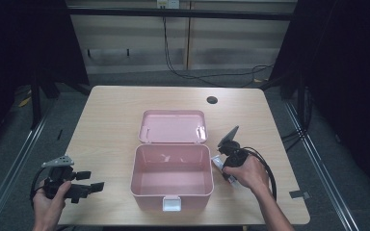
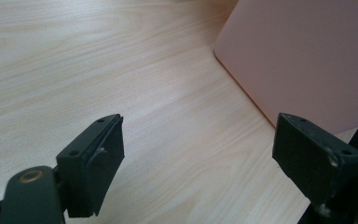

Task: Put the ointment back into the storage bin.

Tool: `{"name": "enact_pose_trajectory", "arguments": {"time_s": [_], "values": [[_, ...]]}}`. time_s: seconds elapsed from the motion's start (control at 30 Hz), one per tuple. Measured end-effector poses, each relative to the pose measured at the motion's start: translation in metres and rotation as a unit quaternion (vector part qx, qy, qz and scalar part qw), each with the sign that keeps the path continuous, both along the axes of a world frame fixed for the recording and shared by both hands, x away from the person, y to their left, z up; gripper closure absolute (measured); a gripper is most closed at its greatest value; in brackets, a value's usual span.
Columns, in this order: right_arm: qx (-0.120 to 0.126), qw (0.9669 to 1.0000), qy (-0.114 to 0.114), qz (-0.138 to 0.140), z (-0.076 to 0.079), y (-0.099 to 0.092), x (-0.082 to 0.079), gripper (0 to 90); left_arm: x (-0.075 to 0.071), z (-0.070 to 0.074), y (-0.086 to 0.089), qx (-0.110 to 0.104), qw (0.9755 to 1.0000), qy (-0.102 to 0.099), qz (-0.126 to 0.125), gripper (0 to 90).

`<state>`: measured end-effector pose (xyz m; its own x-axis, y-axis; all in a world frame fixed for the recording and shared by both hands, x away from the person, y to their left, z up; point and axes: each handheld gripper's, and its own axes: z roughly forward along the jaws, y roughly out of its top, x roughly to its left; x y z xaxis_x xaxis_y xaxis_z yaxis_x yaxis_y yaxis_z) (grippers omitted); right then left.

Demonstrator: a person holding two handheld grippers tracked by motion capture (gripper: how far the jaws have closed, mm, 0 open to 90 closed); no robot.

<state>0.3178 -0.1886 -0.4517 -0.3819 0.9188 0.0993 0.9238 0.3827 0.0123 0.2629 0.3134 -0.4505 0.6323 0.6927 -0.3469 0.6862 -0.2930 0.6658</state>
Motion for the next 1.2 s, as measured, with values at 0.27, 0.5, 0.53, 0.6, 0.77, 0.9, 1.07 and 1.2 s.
{"name": "enact_pose_trajectory", "arguments": {"time_s": [0.27, 0.5, 0.53, 0.6, 0.77, 0.9, 1.07, 1.2], "values": [[0.016, 0.9997, 0.003, 0.017, 0.006, -0.008, -0.005, 71.7, 0.000, 0.000, 0.000, 0.000, 1.0000, 0.000, 0.000, 16.6], [0.029, 0.9983, -0.008, 0.049, 0.012, -0.014, -0.012, 71.6, 0.000, 0.000, -0.001, 0.001, 1.0000, 0.000, -0.001, 16.6], [0.026, 0.9978, -0.012, 0.059, 0.014, -0.016, -0.014, 71.7, 0.000, 0.000, -0.001, 0.000, 1.0000, 0.001, 0.000, 16.5], [0.027, 0.9975, -0.016, 0.063, 0.015, -0.016, -0.015, 71.6, 0.000, 0.000, -0.001, 0.000, 1.0000, 0.001, 0.000, 16.5], [0.043, 0.9946, -0.027, 0.091, 0.023, -0.021, -0.019, 71.5, 0.000, 0.000, -0.001, 0.000, 1.0000, 0.001, 0.000, 16.5], [0.031, 0.9934, -0.030, 0.107, 0.027, -0.022, -0.023, 71.6, 0.000, 0.000, -0.001, 0.000, 1.0000, 0.001, 0.000, 16.6], [0.036, 0.9911, -0.024, 0.126, 0.030, -0.026, -0.027, 71.5, 0.000, 0.000, -0.001, 0.001, 1.0000, 0.001, 0.000, 16.6], [0.035, 0.9898, -0.025, 0.136, 0.034, -0.029, -0.030, 71.5, 0.000, 0.000, -0.001, 0.002, 1.0000, 0.001, -0.001, 16.6]]}}
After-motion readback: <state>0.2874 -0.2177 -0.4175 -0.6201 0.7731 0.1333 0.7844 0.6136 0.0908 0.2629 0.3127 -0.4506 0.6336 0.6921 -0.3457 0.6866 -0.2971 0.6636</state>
